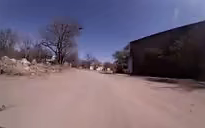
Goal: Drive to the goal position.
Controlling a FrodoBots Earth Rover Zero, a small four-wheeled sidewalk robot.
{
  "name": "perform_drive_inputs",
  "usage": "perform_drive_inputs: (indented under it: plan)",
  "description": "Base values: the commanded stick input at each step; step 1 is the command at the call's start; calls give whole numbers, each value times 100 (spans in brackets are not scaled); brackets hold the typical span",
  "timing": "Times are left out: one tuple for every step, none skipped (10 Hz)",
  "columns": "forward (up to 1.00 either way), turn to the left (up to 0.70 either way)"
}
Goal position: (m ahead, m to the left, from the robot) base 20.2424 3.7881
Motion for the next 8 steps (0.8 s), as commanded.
perform_drive_inputs:
  plan:
    - [100, 0]
    - [100, 0]
    - [100, 0]
    - [100, 0]
    - [100, 0]
    - [100, 0]
    - [100, 0]
    - [100, 0]
